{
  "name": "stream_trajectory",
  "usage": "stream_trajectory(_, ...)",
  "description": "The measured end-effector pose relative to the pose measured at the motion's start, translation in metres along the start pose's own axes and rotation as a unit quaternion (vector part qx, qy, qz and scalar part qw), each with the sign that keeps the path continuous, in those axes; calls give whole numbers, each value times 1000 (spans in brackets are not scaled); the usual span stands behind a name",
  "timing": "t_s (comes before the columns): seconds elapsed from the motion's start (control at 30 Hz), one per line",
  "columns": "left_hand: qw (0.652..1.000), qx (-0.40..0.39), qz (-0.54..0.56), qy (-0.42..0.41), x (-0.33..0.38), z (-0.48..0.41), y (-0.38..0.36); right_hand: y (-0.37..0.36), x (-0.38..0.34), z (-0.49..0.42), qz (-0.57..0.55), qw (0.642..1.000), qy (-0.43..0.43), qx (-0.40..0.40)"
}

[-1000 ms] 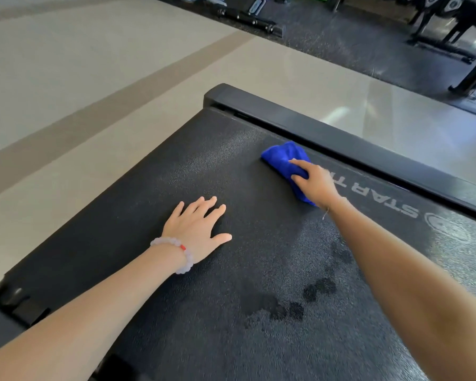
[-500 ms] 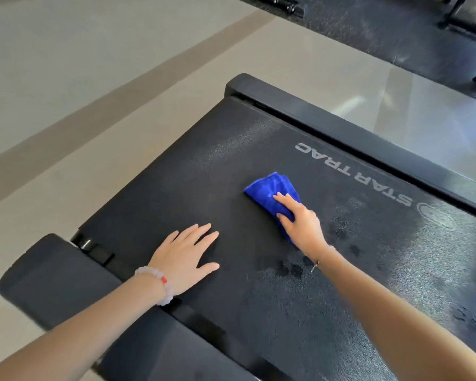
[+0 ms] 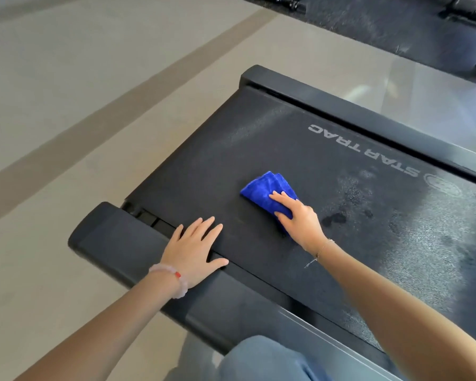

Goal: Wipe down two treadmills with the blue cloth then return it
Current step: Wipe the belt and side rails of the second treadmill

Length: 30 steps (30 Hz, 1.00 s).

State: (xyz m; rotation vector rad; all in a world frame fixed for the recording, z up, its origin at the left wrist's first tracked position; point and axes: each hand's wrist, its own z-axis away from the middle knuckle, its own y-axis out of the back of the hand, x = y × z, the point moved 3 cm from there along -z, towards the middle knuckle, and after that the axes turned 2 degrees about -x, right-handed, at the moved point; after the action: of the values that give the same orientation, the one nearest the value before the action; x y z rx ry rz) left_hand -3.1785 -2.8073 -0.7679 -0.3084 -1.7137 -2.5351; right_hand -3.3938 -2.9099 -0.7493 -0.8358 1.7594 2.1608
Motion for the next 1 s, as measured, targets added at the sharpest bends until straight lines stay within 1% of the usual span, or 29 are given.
stream_trajectory(0.17, 1000, -3, 12, 15, -12, 14, -15, -10, -9, 18, -10, 1000, 0, -4)
stream_trajectory(0.37, 1000, 8, 19, 3, -19, 11, -18, -28, -10, 39, 5, 1000, 14, -9)
stream_trajectory(0.5, 1000, 8, 19, 0, -19, 12, -17, -40, -14, 55, 20, 999, 5, -30)
stream_trajectory(0.67, 1000, 25, 12, 2, -19, 12, -18, -49, -22, 73, 11, 999, 35, -25)
stream_trajectory(0.77, 1000, 18, 8, 12, -19, 13, -18, -54, -20, 78, 1, 999, 28, -25)
stream_trajectory(0.93, 999, 5, -4, 36, -13, 18, -19, -57, -26, 90, -12, 998, 50, -24)
stream_trajectory(1.0, 999, 5, -5, 46, -12, 19, -22, -56, -26, 91, -6, 998, 58, -38)
